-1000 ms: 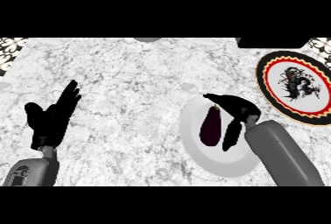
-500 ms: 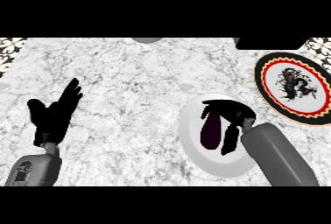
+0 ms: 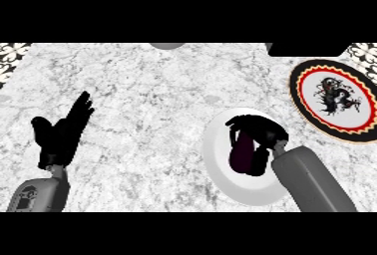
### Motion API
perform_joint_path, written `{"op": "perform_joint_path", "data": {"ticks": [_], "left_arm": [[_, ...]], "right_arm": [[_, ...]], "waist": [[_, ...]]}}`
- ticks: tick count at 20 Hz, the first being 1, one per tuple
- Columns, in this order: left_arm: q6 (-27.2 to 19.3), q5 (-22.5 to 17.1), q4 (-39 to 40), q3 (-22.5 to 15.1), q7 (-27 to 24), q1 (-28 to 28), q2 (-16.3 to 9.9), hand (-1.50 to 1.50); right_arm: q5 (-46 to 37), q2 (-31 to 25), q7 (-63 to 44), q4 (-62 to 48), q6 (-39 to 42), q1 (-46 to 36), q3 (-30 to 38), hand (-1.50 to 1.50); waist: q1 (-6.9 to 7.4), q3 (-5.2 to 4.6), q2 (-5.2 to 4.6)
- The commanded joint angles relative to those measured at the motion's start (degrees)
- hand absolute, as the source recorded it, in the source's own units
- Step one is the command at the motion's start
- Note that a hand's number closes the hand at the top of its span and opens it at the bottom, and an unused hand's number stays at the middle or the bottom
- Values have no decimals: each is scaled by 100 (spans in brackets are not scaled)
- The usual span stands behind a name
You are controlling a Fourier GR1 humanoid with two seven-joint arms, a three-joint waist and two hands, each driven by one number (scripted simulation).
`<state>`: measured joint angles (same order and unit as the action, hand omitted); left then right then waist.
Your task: Pick the eggplant from the plate and place it in the plate
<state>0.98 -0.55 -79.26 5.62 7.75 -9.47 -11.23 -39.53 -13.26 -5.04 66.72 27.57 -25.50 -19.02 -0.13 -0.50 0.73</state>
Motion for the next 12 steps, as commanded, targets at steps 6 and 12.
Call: {"op": "perform_joint_path", "data": {"ticks": [6,12], "left_arm": [[25,-130,-198,179,167,174,-91,0],[26,-82,-255,164,172,230,-121,0]], "right_arm": [[-434,-1097,1971,2315,-901,1701,-666,150],[-131,-1151,2225,3213,-2249,1970,622,150]], "waist": [[-159,51,-14],[-180,57,-19]]}}
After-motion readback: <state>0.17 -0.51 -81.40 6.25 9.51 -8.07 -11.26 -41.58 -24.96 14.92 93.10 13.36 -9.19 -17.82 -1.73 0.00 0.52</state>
